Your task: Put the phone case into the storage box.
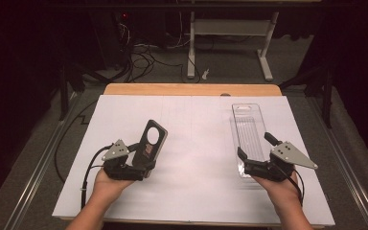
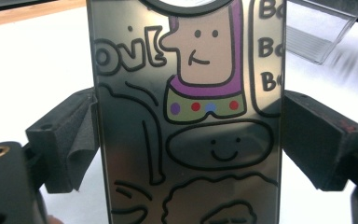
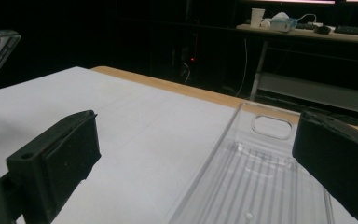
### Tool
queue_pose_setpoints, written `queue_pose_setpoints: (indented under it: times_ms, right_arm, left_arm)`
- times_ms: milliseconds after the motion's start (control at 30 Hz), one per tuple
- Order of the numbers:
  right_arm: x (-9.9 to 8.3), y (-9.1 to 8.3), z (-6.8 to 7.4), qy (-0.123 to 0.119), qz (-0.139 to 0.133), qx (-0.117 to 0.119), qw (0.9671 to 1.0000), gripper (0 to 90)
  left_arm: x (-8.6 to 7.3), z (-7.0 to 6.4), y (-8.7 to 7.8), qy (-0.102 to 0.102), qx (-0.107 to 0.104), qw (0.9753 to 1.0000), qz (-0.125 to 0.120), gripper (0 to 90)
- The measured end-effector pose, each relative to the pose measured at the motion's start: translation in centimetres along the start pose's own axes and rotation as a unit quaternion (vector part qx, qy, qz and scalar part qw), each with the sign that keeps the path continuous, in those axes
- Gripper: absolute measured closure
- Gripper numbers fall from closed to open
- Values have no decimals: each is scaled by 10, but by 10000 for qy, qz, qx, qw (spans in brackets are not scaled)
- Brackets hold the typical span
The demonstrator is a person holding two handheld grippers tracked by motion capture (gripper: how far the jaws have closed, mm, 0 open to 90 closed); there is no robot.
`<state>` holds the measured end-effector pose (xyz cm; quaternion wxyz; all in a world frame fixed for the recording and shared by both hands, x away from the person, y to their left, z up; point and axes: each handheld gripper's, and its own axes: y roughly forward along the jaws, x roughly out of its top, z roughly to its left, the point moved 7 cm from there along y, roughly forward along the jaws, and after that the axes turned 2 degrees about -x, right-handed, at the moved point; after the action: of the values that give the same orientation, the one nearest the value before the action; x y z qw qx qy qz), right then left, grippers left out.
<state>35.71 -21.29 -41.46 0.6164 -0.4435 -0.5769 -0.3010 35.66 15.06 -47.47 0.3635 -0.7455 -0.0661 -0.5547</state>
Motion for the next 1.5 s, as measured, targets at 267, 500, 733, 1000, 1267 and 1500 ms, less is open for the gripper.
queue_pose_setpoints:
  times_ms: [267,500,733,1000,1267,1500]
  right_arm:
    - [17,18,17,-123,-99,146,9998,12]
    - [17,34,41,-149,-62,367,9992,13]
    - [2,33,56,-222,16,483,9986,12]
    - [-9,28,54,-216,176,546,9981,12]
    - [-8,25,44,-153,139,422,9989,12]
    - [-7,24,39,-118,153,390,9991,14]
  left_arm:
    - [0,-2,2,23,-39,10000,28,127]
    - [2,-5,3,43,-82,10000,19,128]
    - [3,-7,3,54,-131,9999,-62,127]
    - [7,-11,8,223,-257,9994,100,128]
    - [32,-11,19,131,-382,9991,-87,128]
    - [36,-23,38,129,-645,9976,-220,128]
